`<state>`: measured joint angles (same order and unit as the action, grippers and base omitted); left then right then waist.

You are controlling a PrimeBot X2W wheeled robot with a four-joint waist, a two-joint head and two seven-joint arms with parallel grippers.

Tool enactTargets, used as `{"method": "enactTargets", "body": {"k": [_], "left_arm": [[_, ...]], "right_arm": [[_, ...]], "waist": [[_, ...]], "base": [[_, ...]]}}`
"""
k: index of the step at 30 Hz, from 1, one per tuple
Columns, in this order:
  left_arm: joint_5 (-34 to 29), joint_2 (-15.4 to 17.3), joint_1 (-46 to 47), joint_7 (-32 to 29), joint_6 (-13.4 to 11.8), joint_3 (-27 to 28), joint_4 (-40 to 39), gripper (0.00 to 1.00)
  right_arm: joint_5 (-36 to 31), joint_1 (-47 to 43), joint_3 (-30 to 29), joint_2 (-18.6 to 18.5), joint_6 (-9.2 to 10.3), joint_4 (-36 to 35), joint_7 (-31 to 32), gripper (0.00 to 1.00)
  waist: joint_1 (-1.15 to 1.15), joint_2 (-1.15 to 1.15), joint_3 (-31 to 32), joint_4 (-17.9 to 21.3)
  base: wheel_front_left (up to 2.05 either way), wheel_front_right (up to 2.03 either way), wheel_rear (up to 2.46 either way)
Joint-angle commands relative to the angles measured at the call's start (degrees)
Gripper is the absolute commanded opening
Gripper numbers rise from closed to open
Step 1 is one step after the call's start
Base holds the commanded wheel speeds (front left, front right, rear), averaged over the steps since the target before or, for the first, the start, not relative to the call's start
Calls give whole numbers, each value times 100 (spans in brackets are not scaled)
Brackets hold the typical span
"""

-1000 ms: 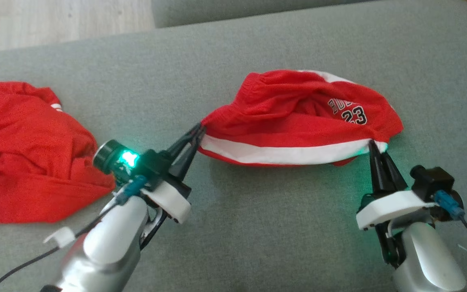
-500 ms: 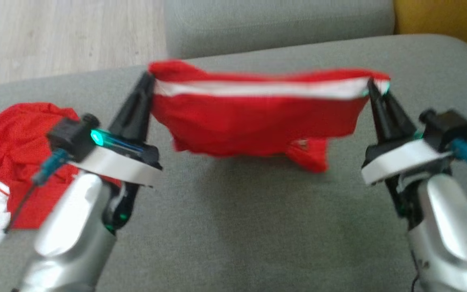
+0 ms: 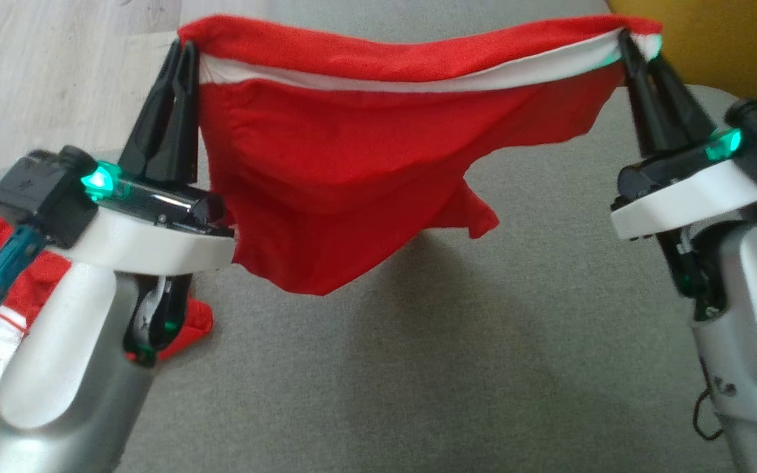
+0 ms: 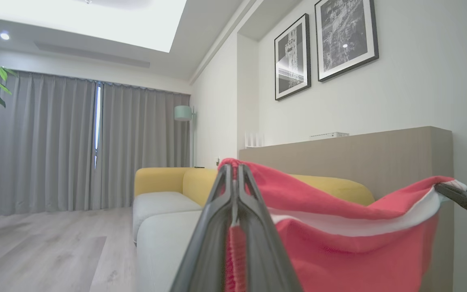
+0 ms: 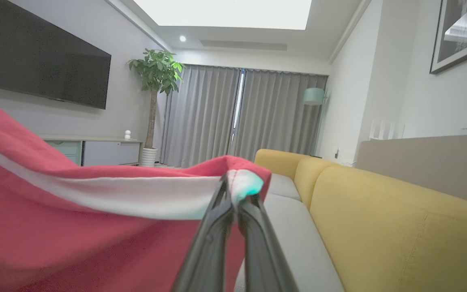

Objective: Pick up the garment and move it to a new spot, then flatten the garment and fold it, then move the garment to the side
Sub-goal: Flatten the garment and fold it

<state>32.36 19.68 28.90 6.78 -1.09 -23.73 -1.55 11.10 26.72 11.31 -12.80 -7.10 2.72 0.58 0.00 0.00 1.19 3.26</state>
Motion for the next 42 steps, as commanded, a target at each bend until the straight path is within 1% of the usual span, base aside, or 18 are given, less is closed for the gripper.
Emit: {"method": "enactTargets", "body": {"k": [1, 3, 4, 7, 11, 13, 17, 20, 23, 25, 27, 31, 35, 38, 42], "left_arm": [[-128, 287, 177, -71, -97, 289, -406, 0], [-211, 371, 113, -172, -205, 298, -739, 0], [-211, 371, 113, -172, -205, 298, -739, 0], [-312, 499, 11, -345, -376, 339, -1266, 0], [-358, 630, -123, -616, -599, 426, -1918, 0], [-385, 690, -155, -749, -669, 440, -2141, 0], [-395, 771, -38, -917, -706, 483, -2203, 0], [-287, 750, 258, -947, -590, 506, -1876, 0], [-262, 771, 774, -931, -337, 477, -1284, 0], [-251, 736, 1255, -887, -117, 428, -811, 0], [-246, 668, 1824, -811, 83, 413, -228, 0], [-326, 539, 3086, -537, 401, 441, 985, 0], [-440, 367, 4151, -92, 558, 450, 2012, 0], [-430, 235, 4542, 257, 661, 408, 2677, 0], [-351, 49, 4529, 611, 767, 276, 3324, 0]], "right_arm": [[28, 191, 74, -61, -39, -391, 104, 0], [35, 89, 47, -77, -39, -673, 258, 0], [35, 89, 47, -77, -39, -673, 258, 0], [20, -123, -26, -91, -39, -1176, 514, 0], [-58, -441, -209, -6, -39, -1841, 927, 0], [-118, -553, -263, 35, -39, -2105, 1132, 0], [-142, -543, -301, 97, -39, -2348, 1422, 0], [-56, -255, -270, 108, -39, -2153, 1505, 0], [143, 329, -219, 102, -39, -1568, 1477, 0], [107, 888, -158, -40, -39, -1004, 1376, 0], [166, 1544, -136, -57, -39, -347, 1168, 0], [40, 3011, -213, -28, -39, 1050, 504, 0], [-315, 4175, -446, 37, -39, 2319, -215, 0], [-535, 4548, -502, 117, -39, 3088, -549, 0], [-607, 4506, -348, 168, -39, 3953, -786, 0]], "waist": [[0, 0, 10, 10], [0, 0, 10, 21], [0, 0, 10, 21], [0, 0, 1, 35], [0, 0, -64, 62], [0, 0, -126, 71], [0, 0, -378, 91], [0, 0, -671, 107], [0, 0, -1062, 142], [0, 0, -1352, 140], [0, 0, -1641, 135], [0, 0, -2125, 136], [0, 0, -2436, 60], [0, 0, -2561, 22], [0, 0, -2666, -28]], "base": [[0, 0, 0], [0, 0, 0], [0, 0, 0], [0, 0, 0], [0, 0, 0], [0, 0, 0], [0, 0, 0], [0, 0, 0], [0, 0, 0], [0, 0, 0], [0, 0, 0], [0, 0, 0], [0, 0, 0], [0, 0, 0], [0, 0, 0]]}}
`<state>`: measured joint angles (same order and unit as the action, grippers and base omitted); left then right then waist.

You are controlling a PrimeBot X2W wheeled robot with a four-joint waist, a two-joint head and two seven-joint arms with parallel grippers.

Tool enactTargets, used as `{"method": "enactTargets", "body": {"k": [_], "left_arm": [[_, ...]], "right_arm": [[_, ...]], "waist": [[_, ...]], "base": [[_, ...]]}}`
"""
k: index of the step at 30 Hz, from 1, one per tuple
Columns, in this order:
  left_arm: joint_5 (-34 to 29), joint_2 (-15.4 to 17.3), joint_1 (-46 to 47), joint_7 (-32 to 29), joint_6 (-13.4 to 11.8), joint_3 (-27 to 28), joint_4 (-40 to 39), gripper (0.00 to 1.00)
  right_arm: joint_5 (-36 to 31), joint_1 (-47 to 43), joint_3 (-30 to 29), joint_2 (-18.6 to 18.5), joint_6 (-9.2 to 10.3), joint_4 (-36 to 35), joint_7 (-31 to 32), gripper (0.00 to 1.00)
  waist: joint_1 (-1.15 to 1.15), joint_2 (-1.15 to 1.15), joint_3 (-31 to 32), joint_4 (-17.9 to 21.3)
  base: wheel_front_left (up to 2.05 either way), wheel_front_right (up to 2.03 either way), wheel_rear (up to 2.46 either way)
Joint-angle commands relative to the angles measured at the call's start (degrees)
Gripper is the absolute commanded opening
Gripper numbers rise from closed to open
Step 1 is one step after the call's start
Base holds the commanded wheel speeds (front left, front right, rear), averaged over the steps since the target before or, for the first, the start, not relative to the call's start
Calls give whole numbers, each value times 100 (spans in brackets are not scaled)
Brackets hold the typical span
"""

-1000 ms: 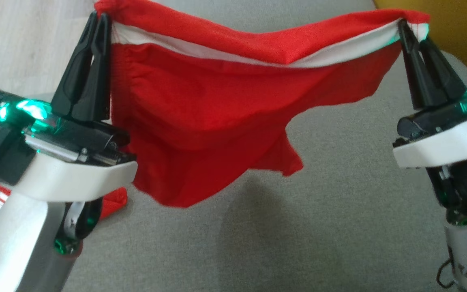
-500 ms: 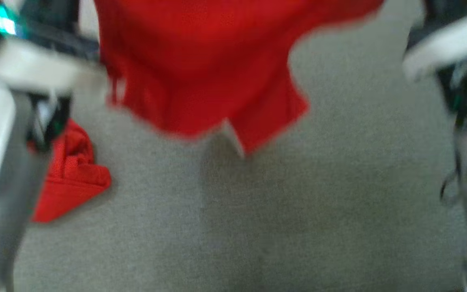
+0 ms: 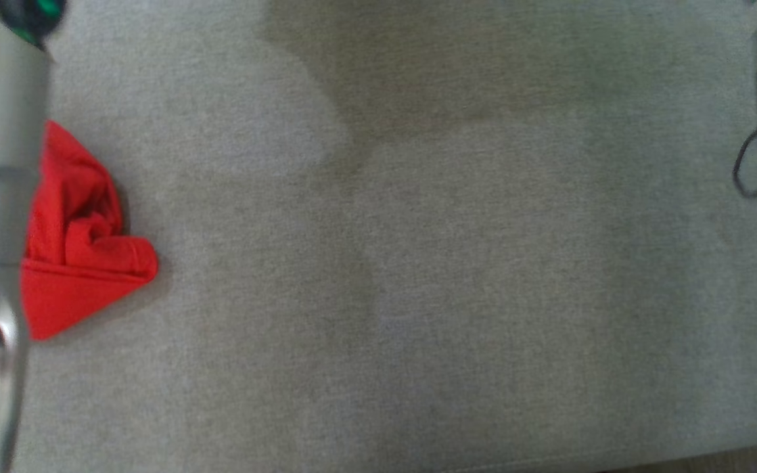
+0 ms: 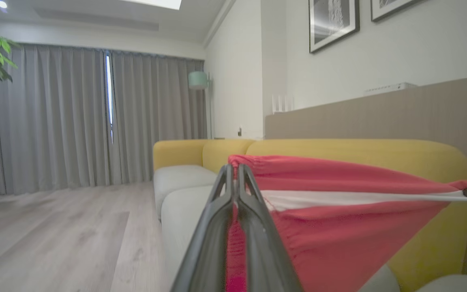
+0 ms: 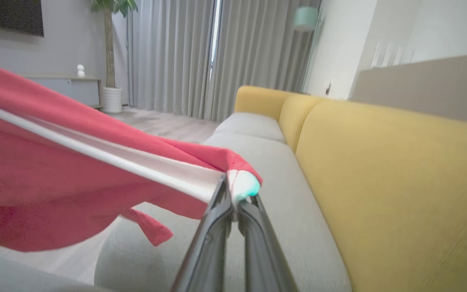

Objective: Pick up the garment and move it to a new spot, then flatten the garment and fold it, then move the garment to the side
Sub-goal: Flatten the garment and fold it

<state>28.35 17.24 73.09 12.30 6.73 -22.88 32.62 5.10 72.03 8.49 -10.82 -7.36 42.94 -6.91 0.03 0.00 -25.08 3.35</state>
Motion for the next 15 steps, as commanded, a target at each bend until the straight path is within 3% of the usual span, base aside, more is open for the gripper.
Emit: {"method": "enactTargets", "body": {"k": [1, 9, 15], "left_arm": [[65, 244, 35, 111, 1, 147, 39, 0], [211, -11, -892, 259, 68, -248, 497, 0], [393, 77, -1992, 268, 74, -658, 91, 0]], "right_arm": [[-13, -85, 18, -50, -13, 129, -73, 0], [122, -624, 881, -330, -13, 1259, -34, 0], [813, -1149, 2057, -706, -13, 1544, 396, 0]], "waist": [[-3, 0, -67, -53], [-3, 0, -58, -136], [-3, 0, 260, -209]], "base": [[0, 0, 0], [0, 0, 0], [0, 0, 0]]}}
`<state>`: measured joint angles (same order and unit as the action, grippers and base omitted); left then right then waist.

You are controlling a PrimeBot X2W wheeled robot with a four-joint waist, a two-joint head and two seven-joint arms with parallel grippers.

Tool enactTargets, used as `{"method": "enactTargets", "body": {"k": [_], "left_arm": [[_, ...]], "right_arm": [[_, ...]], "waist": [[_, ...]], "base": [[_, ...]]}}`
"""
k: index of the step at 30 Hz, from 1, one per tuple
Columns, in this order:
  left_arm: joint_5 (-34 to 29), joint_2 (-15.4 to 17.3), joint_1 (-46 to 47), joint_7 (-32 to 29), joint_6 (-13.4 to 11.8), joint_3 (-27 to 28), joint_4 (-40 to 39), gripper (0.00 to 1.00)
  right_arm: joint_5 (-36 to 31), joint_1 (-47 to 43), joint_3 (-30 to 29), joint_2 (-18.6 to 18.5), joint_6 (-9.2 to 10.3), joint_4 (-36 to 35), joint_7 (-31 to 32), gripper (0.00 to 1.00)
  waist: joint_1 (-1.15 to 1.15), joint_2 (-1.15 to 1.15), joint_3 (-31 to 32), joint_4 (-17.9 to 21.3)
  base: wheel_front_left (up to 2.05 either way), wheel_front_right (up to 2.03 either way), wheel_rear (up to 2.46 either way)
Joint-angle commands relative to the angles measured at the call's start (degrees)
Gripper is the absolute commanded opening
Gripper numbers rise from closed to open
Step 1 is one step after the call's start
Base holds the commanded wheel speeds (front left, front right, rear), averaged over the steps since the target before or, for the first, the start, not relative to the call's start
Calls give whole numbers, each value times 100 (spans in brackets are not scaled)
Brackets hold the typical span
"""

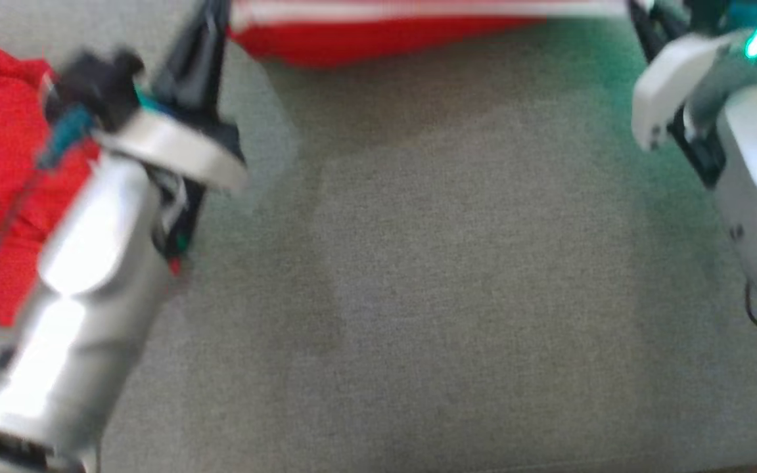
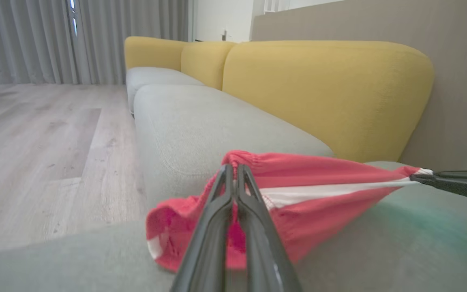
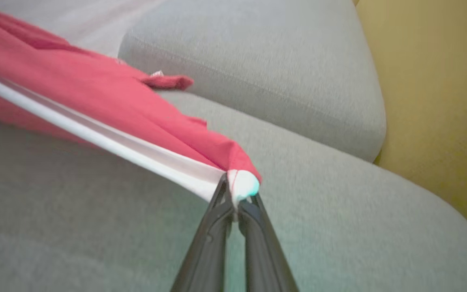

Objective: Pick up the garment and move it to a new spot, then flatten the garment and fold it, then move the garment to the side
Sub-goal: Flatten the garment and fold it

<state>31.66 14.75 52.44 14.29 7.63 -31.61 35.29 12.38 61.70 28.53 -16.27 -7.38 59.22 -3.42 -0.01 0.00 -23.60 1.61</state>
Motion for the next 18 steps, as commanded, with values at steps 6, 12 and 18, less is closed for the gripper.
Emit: {"method": "enactTargets", "body": {"k": [6, 12, 18], "left_arm": [[162, 461, -1034, 70, -15, -217, -633, 0], [105, 484, -1716, 70, -21, -398, -871, 0], [30, 474, -2317, 71, -173, -468, -1121, 0]], "right_arm": [[1385, -846, 1432, -1018, -11, -637, 731, 0], [2411, -1381, 2276, -1754, -11, -1309, 1249, 0], [3099, -1735, 2787, -2178, -11, -1785, 1521, 0]], "waist": [[1, 0, 596, -145], [1, 0, 963, -188], [1, 0, 1358, -143]], "base": [[0, 0, 0], [0, 0, 0], [0, 0, 0]]}}
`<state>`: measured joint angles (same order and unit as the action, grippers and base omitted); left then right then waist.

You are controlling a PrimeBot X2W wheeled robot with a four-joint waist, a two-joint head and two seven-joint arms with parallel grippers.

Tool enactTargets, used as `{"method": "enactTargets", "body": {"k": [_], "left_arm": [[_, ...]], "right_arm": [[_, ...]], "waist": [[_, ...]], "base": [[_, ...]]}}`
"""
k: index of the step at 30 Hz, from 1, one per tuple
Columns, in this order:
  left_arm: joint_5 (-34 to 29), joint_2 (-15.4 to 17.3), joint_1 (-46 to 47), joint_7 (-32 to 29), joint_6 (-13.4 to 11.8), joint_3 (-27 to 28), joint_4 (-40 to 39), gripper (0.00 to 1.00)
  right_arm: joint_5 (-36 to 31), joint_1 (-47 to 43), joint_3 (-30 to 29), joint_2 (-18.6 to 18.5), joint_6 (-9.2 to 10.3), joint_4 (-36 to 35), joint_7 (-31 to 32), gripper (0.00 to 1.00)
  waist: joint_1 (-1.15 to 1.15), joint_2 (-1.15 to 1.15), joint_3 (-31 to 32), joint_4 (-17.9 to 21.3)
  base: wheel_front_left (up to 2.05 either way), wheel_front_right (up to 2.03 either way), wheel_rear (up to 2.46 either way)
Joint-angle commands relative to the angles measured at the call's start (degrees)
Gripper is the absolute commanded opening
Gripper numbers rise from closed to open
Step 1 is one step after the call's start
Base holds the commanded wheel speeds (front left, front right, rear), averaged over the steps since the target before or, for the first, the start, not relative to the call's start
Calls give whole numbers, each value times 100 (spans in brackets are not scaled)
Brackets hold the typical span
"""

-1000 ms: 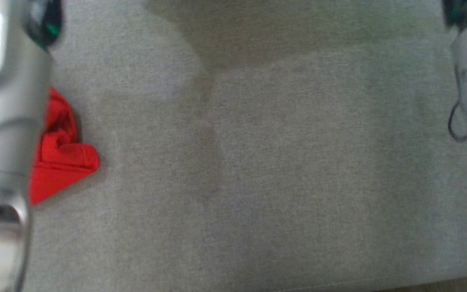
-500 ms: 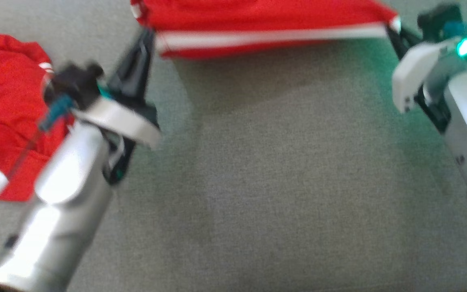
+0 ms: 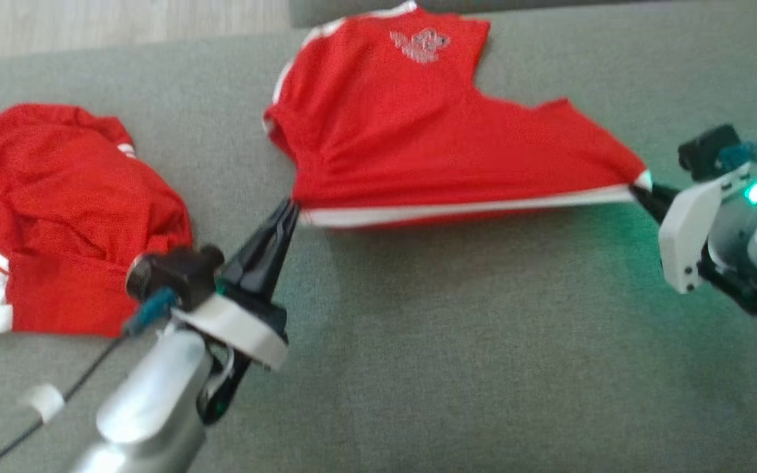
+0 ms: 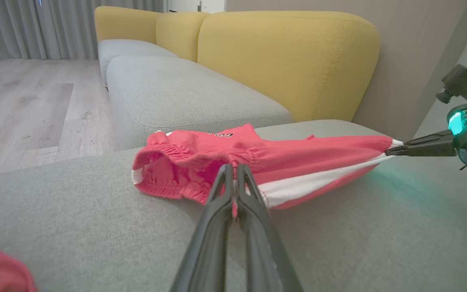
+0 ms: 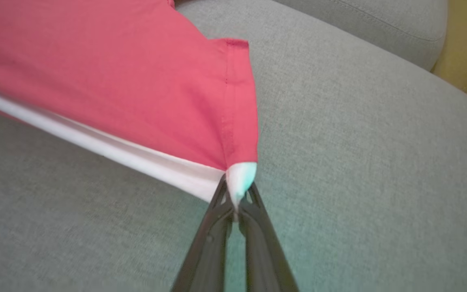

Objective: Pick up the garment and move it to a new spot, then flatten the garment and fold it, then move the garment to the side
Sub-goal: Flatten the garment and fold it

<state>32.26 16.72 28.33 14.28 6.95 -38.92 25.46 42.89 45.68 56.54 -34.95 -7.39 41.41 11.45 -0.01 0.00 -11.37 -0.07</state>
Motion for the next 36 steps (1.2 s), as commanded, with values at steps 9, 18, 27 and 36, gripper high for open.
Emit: {"method": "enactTargets", "body": {"k": [9, 18, 27, 36], "left_arm": [[63, 340, -1002, 71, -532, 314, -909, 0], [133, 514, -1751, -61, -1009, 346, -1893, 0], [42, 676, -1475, -250, -1203, 479, -2279, 0], [-73, 604, -669, -332, -1162, 567, -1982, 0]], "right_arm": [[798, -671, 473, -852, -10, -673, 366, 0], [1149, -961, 422, -1304, -10, -1317, 474, 0], [687, -614, 25, -1216, -10, -1429, 219, 0], [5, 232, -457, -851, -10, -1086, 195, 0]], "waist": [[1, 0, 816, 147], [1, 0, 1077, 263], [1, 0, 781, 142], [1, 0, -1, -303]], "base": [[0, 0, 0], [0, 0, 0], [0, 0, 0], [0, 0, 0]]}}
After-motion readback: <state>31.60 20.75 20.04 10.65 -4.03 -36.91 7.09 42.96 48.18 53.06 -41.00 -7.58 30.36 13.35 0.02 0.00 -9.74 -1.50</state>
